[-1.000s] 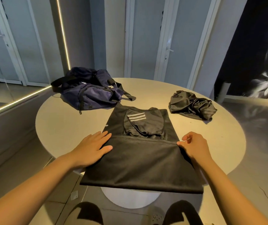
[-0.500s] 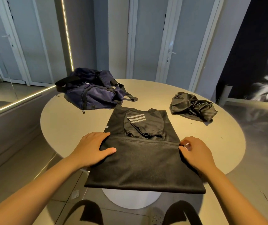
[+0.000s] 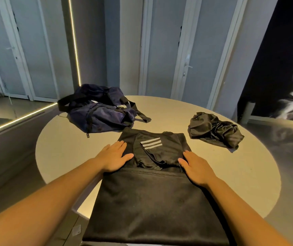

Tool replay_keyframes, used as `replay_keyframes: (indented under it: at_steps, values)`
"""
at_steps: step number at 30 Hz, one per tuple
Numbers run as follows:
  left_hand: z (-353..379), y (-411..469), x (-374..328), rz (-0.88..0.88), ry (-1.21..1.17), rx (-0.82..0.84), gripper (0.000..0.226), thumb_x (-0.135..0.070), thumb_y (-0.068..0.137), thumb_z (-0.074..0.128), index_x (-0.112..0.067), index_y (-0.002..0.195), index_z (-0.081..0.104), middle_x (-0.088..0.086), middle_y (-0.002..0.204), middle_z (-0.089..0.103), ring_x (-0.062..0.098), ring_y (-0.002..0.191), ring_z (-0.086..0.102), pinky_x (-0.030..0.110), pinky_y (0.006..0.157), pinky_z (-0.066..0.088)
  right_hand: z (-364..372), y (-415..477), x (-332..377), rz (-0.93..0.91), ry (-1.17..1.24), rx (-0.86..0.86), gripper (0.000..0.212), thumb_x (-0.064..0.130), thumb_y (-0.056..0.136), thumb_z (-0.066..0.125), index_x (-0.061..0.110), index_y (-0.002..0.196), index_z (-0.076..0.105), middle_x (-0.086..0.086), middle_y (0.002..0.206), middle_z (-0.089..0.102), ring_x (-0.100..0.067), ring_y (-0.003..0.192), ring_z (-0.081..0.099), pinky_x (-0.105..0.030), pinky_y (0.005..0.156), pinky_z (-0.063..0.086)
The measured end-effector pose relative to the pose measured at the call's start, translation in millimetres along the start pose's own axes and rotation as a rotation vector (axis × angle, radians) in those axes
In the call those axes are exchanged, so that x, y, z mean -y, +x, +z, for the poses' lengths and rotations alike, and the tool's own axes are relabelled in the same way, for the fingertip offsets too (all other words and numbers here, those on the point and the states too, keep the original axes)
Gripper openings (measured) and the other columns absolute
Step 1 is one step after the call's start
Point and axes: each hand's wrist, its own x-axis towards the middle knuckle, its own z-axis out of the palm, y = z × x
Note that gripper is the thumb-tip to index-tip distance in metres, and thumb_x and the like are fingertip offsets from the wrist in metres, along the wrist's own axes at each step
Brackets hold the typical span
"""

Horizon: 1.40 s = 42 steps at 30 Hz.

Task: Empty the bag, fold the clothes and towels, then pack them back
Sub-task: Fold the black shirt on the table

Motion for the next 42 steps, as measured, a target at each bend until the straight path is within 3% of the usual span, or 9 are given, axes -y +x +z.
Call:
replay_keyframes:
  at_steps: [6, 9, 12, 22, 30, 33, 38, 40, 42]
  values:
    - [-2, 18, 3, 0.014, 0.034, -0.125, 0.082, -0.069, 0.100, 0.027, -0.016, 0.163, 0.017, 0.005, 0.170, 0.016, 0.023, 0.155, 0.018, 0.042, 0.127, 0.013, 1, 29, -3, -0.009, 0.005, -0.058, 0.051, 0.048, 0.108, 0.029, 0.013, 0.136, 0.053, -0.009, 0.144, 0.054, -0.031, 0.134, 0.049, -0.042, 0.109, 0.039]
    - [-6, 44, 0, 0.074, 0.024, -0.136, 0.078, -0.063, 0.104, 0.030, -0.017, 0.164, 0.009, 0.003, 0.172, 0.002, 0.019, 0.158, 0.005, 0.037, 0.128, 0.006, -3, 66, -7, -0.014, 0.015, -0.065, 0.060, 0.047, 0.109, 0.029, 0.015, 0.160, 0.028, -0.005, 0.168, 0.021, -0.024, 0.153, 0.023, -0.042, 0.123, 0.022]
    - [-4, 69, 5, 0.070, 0.022, -0.068, 0.078, -0.064, 0.104, 0.025, -0.019, 0.164, 0.006, 0.001, 0.172, -0.001, 0.017, 0.158, 0.001, 0.036, 0.127, 0.004, 6, 93, -21, 0.000, -0.025, 0.029, 0.066, 0.052, 0.108, 0.026, 0.017, 0.162, 0.018, -0.003, 0.170, 0.010, -0.022, 0.156, 0.015, -0.043, 0.125, 0.017]
    - [4, 89, 19, -0.037, 0.030, -0.058, 0.083, -0.070, 0.101, 0.020, -0.018, 0.164, 0.007, 0.002, 0.172, 0.003, 0.017, 0.158, 0.003, 0.041, 0.128, 0.006, 21, 103, -35, 0.043, -0.104, 0.013, 0.075, 0.061, 0.104, 0.019, 0.013, 0.162, 0.015, -0.007, 0.170, 0.010, -0.022, 0.156, 0.013, -0.043, 0.126, 0.012]
    - [-1, 71, 31, 0.023, 0.060, -0.021, 0.080, -0.070, 0.100, 0.019, -0.023, 0.164, 0.006, -0.003, 0.172, 0.001, 0.013, 0.158, -0.001, 0.042, 0.128, -0.001, 16, 104, -35, 0.087, -0.104, 0.024, 0.074, 0.060, 0.104, 0.023, 0.008, 0.157, 0.027, -0.012, 0.166, 0.022, -0.029, 0.151, 0.026, -0.046, 0.121, 0.024]
    - [-4, 58, 35, -0.006, -0.014, -0.094, 0.078, -0.069, 0.101, 0.023, -0.023, 0.163, 0.017, -0.001, 0.170, 0.017, 0.018, 0.156, 0.014, 0.047, 0.127, 0.009, 7, 96, -35, 0.128, -0.012, 0.028, 0.072, 0.062, 0.102, 0.028, 0.009, 0.149, 0.037, -0.013, 0.157, 0.037, -0.033, 0.141, 0.040, -0.048, 0.113, 0.035]
    - [-11, -6, 23, 0.024, -0.369, -0.192, 0.058, -0.050, 0.101, 0.053, -0.023, 0.152, 0.045, -0.001, 0.154, 0.048, 0.020, 0.138, 0.047, 0.039, 0.114, 0.039, -21, 43, -28, 0.141, 0.332, 0.012, 0.074, 0.046, 0.104, 0.048, 0.011, 0.162, 0.017, -0.008, 0.167, 0.021, -0.029, 0.150, 0.032, -0.042, 0.120, 0.026]
    - [-13, -46, 13, 0.084, -0.425, -0.219, 0.054, -0.049, 0.098, 0.061, -0.026, 0.146, 0.052, -0.006, 0.147, 0.054, 0.013, 0.130, 0.052, 0.033, 0.109, 0.043, -28, 8, -26, 0.145, 0.344, -0.034, 0.068, 0.036, 0.103, 0.055, 0.007, 0.158, 0.027, -0.012, 0.164, 0.029, -0.029, 0.146, 0.038, -0.036, 0.114, 0.031]
    - [-11, -88, 4, 0.154, -0.438, -0.276, 0.057, -0.063, 0.090, 0.058, -0.031, 0.137, 0.059, -0.014, 0.138, 0.058, 0.004, 0.124, 0.053, 0.029, 0.107, 0.045, -33, -30, -25, 0.161, 0.350, -0.109, 0.057, 0.031, 0.101, 0.060, 0.006, 0.149, 0.043, -0.013, 0.156, 0.041, -0.030, 0.138, 0.048, -0.032, 0.103, 0.037]
